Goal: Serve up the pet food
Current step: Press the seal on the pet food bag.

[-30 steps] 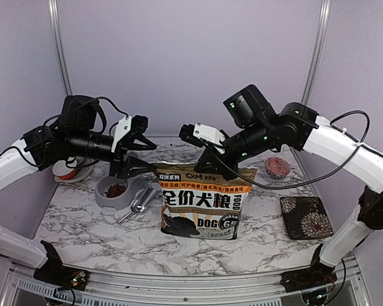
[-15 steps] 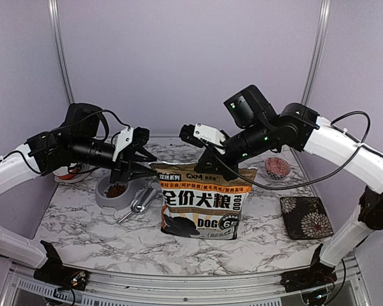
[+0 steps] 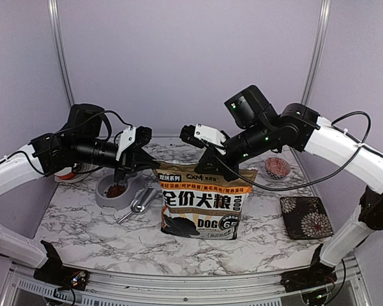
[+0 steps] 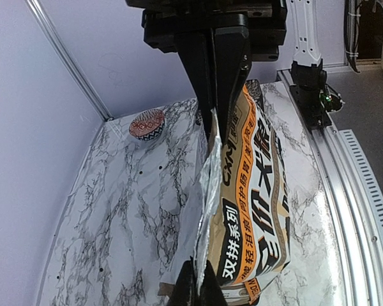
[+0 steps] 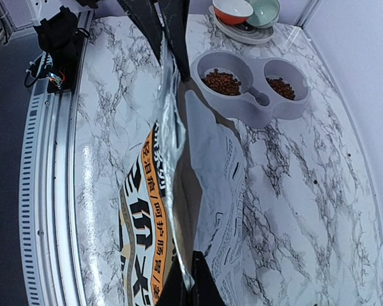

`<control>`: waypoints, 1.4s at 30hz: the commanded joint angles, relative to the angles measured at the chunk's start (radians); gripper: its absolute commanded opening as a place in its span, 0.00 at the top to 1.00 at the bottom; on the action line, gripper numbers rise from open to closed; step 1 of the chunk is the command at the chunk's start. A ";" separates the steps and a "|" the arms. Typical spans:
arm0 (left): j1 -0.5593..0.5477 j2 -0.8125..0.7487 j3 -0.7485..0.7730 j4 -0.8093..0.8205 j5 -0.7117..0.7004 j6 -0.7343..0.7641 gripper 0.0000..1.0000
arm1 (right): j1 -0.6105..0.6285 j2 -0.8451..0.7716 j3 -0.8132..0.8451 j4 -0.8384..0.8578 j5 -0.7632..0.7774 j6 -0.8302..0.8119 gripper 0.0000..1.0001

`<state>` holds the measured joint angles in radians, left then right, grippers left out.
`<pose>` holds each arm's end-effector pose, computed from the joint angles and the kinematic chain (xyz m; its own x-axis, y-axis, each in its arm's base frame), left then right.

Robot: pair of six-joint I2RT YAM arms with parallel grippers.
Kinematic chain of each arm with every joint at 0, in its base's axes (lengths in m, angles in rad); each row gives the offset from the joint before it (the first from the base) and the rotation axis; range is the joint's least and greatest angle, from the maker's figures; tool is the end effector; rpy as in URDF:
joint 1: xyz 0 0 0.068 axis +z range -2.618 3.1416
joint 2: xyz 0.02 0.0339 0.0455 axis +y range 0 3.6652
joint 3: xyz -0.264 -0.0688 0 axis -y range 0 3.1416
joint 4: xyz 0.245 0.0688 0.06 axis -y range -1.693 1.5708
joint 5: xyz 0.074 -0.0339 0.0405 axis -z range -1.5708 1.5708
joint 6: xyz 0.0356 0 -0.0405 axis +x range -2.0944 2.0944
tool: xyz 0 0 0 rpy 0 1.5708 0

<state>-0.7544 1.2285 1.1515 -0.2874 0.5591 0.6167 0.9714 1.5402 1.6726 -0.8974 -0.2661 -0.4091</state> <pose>0.1894 -0.2039 0.3660 0.3328 0.3601 -0.8716 0.9184 0.0859 0.3862 0.1756 0.2736 0.3942 0.0010 -0.6788 -0.7343 -0.9845 0.1282 -0.1199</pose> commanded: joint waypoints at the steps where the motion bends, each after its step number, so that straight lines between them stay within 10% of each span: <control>1: -0.006 0.005 -0.010 0.036 0.010 -0.009 1.00 | 0.004 -0.046 0.023 0.068 -0.036 -0.003 0.97; 5: -0.006 -0.007 -0.008 0.048 0.020 -0.028 1.00 | 0.004 -0.027 0.047 0.060 -0.039 0.007 0.60; 10: -0.006 -0.015 -0.003 0.054 0.027 -0.041 1.00 | 0.013 0.009 0.080 0.055 -0.044 0.002 0.57; 22: -0.005 -0.026 0.001 0.064 0.004 -0.075 1.00 | 0.054 0.093 0.153 0.067 -0.012 -0.007 0.61; 35: -0.005 -0.038 0.004 0.065 0.000 -0.075 1.00 | 0.060 0.098 0.147 0.069 0.051 -0.005 0.98; 42: -0.005 -0.039 0.006 0.065 0.009 -0.079 1.00 | 0.059 0.082 0.138 0.069 0.033 -0.008 1.00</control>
<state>-0.7563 1.2263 1.1511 -0.2741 0.5488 0.5491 1.0248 1.6440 1.7855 -0.8391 -0.2405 -0.4198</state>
